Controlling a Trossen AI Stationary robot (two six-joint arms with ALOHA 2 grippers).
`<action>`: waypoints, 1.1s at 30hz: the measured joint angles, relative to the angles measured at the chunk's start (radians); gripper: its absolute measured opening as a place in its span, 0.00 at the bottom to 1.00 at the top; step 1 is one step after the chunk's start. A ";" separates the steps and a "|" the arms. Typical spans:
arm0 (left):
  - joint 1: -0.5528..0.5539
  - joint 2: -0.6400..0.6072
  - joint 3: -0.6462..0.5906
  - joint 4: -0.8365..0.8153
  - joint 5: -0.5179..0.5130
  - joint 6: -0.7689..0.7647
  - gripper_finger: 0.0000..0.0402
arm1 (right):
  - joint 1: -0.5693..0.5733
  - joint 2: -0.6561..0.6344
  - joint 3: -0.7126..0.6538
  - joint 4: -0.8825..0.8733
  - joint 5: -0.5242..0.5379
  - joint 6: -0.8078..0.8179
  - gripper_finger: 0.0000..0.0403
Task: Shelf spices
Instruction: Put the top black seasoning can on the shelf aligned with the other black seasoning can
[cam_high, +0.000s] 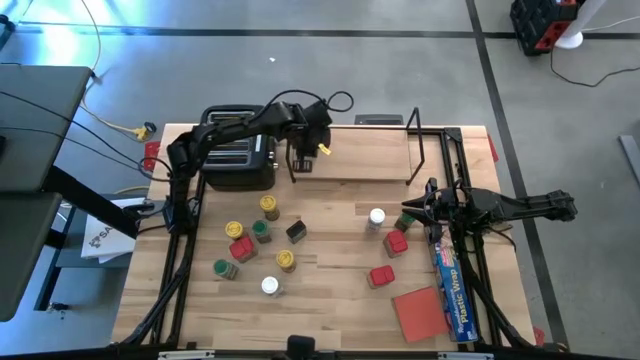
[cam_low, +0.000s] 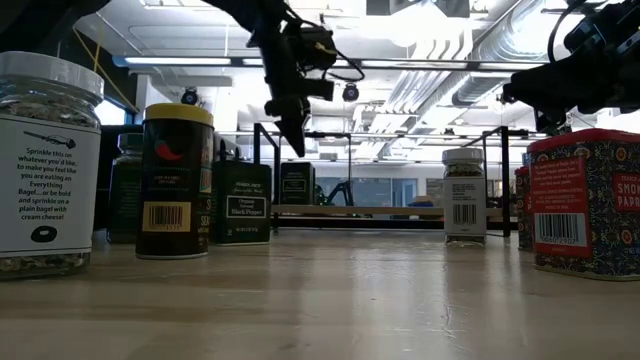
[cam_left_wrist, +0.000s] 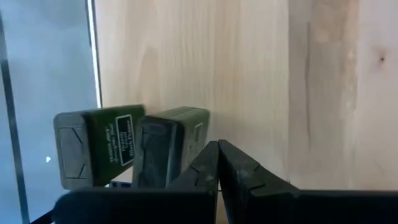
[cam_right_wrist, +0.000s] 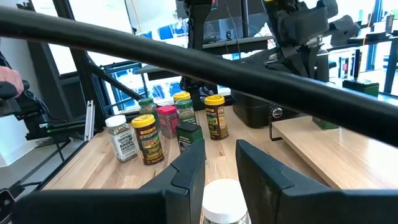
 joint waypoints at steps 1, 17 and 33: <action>0.003 0.009 0.000 -0.003 0.000 0.000 0.01 | 0.000 0.000 0.000 0.000 0.000 0.000 0.21; 0.005 0.097 -0.001 0.038 -0.168 0.010 0.00 | 0.000 0.000 0.000 0.000 0.000 0.000 0.21; 0.034 0.098 -0.001 0.059 -0.181 -0.012 0.00 | 0.000 0.000 0.000 0.000 0.000 0.000 0.21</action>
